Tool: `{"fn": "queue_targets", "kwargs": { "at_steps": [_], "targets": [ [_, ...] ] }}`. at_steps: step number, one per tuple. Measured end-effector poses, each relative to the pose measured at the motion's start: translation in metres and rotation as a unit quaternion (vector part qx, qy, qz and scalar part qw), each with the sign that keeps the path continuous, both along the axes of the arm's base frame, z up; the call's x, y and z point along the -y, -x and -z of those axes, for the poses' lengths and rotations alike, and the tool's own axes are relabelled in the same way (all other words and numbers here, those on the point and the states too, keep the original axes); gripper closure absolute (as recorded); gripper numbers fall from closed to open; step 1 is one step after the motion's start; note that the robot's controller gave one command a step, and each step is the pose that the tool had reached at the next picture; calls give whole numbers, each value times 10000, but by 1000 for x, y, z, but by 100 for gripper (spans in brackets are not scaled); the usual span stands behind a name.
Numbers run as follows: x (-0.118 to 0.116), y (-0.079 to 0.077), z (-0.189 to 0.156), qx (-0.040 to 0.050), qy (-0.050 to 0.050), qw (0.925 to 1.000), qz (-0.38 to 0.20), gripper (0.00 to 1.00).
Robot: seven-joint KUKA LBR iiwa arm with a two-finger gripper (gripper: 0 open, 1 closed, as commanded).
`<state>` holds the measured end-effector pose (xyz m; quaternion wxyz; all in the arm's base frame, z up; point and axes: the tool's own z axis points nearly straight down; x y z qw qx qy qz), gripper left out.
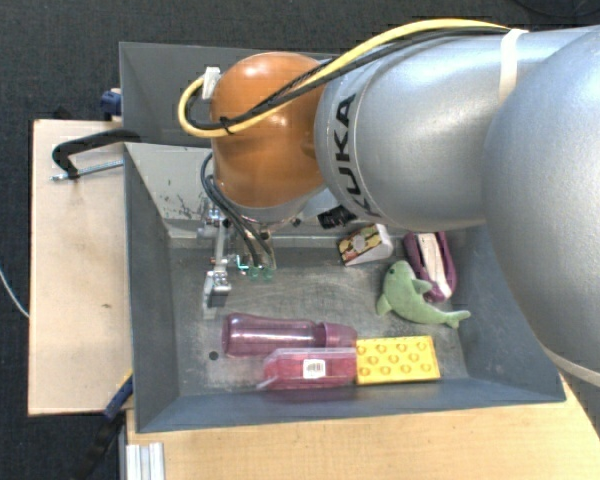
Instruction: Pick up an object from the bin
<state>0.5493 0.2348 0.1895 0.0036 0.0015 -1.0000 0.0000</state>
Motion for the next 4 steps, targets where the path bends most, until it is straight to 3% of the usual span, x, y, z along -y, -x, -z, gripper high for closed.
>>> {"fn": "queue_targets", "kwargs": {
  "at_steps": [1, 2, 3, 4],
  "targets": [
    [1, -2, -4, 40, -9, 10000, 12, 0],
    [26, 34, -62, 13, 0, 9998, -216, 0],
    [33, 37, -47, 99, -26, 9993, -359, 0],
    [54, 33, 24, 55, -12, 10000, 9, 0]
  ]
}}
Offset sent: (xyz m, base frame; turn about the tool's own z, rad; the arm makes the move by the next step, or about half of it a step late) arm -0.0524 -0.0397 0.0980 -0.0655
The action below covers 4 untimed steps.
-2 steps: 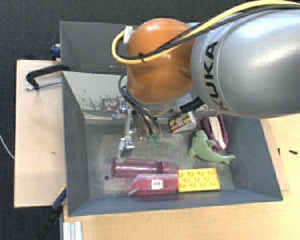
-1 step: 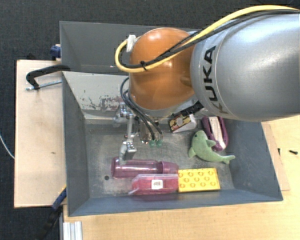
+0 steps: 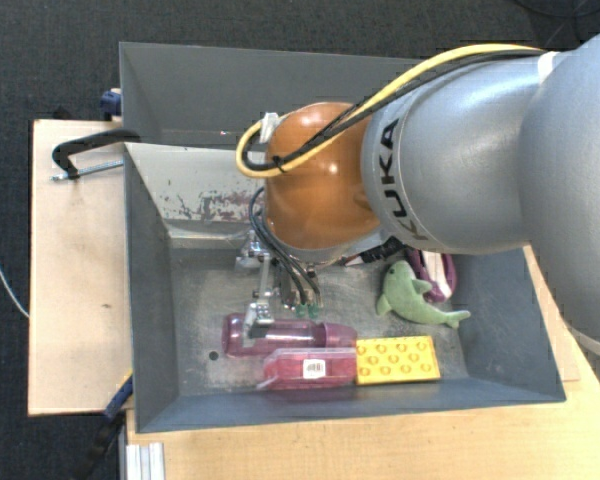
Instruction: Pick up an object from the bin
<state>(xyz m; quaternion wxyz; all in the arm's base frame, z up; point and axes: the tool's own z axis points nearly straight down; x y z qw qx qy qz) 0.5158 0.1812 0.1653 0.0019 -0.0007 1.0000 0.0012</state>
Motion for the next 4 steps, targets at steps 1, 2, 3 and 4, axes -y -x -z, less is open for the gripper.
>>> {"fn": "queue_targets", "kwargs": {
  "at_steps": [1, 2, 3, 4],
  "targets": [
    [10, 15, 61, -22, 5, 9996, 287, 100],
    [10, 15, 61, -22, 5, 9996, 285, 100],
    [42, -23, 41, -11, -4, 9995, 311, 100],
    [49, -27, 31, 2, 16, 9998, 181, 100]
  ]
}}
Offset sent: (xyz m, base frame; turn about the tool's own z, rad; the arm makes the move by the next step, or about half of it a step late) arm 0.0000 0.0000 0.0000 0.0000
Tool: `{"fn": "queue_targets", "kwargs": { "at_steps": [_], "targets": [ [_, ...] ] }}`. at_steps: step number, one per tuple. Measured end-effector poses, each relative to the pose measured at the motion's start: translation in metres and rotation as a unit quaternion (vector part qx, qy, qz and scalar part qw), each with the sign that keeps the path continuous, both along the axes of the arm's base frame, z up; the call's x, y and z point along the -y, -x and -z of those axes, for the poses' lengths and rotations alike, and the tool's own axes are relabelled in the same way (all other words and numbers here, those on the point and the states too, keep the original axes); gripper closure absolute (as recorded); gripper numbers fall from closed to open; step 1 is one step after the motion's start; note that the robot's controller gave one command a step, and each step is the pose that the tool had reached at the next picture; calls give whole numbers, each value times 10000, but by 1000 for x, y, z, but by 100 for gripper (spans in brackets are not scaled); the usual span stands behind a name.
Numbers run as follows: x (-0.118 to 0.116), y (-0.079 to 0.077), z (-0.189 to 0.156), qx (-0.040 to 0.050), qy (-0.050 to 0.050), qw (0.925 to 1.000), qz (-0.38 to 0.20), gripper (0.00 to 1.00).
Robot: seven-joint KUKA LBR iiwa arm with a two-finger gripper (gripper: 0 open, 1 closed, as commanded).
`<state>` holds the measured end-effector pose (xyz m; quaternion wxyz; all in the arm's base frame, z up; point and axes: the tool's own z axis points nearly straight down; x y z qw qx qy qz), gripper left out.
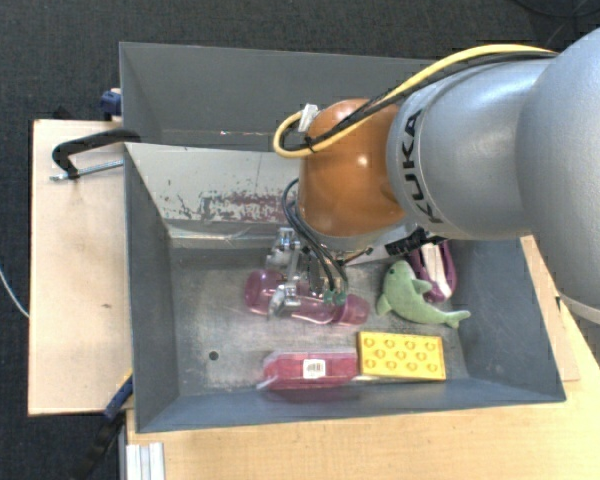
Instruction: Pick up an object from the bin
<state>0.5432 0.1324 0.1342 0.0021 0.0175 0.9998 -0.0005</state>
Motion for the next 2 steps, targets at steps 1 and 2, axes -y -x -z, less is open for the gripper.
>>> {"fn": "queue_targets", "kwargs": {
  "at_steps": [1, 2],
  "targets": [
    [6, 20, -55, -36, -8, 9999, -167, 100],
    [15, 7, -117, -12, -13, 10000, -44, 100]
  ]
}}
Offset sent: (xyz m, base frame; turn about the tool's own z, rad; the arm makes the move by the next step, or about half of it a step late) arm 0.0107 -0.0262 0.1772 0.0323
